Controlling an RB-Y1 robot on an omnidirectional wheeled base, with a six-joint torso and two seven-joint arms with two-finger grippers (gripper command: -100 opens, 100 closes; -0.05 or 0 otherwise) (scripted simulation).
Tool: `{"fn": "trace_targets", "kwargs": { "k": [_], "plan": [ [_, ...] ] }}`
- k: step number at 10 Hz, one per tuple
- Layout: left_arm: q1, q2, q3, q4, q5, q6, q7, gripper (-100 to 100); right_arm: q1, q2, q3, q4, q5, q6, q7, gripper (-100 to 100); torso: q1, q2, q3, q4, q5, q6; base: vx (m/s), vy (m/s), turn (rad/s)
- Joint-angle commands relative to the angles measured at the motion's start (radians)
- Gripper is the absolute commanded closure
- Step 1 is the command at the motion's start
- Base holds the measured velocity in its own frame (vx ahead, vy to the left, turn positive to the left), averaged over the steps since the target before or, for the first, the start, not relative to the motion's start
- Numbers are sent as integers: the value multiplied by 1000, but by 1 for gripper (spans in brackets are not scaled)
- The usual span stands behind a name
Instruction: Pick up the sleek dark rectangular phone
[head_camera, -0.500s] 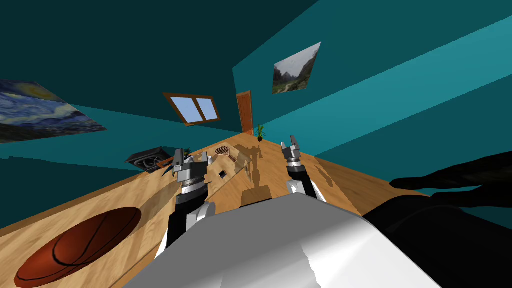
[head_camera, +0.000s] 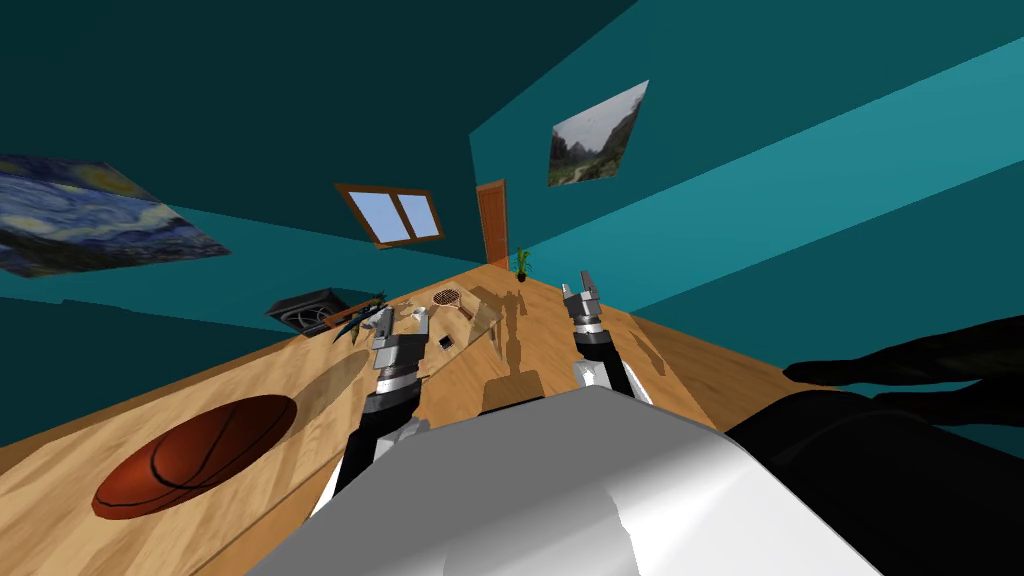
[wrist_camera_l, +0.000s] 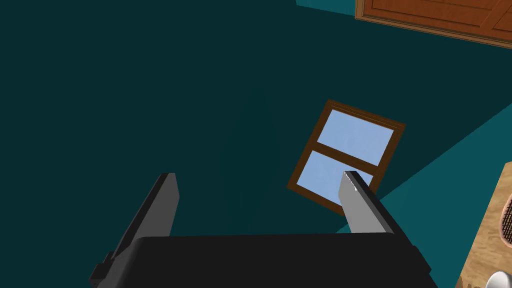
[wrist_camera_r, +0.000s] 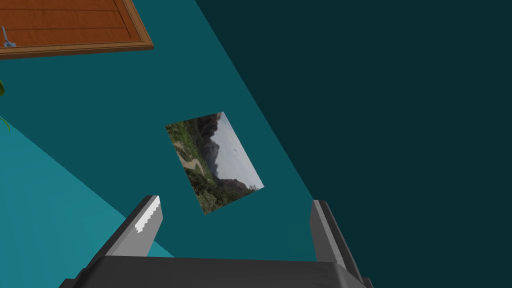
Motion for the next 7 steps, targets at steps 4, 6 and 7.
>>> {"fn": "trace_targets", "kwargs": {
  "k": [4, 6, 7],
  "plan": [
    [78, 143, -80, 134, 50, 13, 57, -100, 0, 0, 0, 0, 0, 0, 0, 0, -1, 0, 0, 0, 0, 0, -68, -83, 42],
    [96, 185, -101, 171, 59, 17, 71, -100, 0, 0, 0, 0, 0, 0, 0, 0, -1, -2, -1, 0, -1, 0, -34, -71, 6],
    [114, 214, -124, 210, 68, 22, 86, -100, 0, 0, 0, 0, 0, 0, 0, 0, 0, -3, -2, -1, 0, 0, -17, -84, 3]
  ]
}}
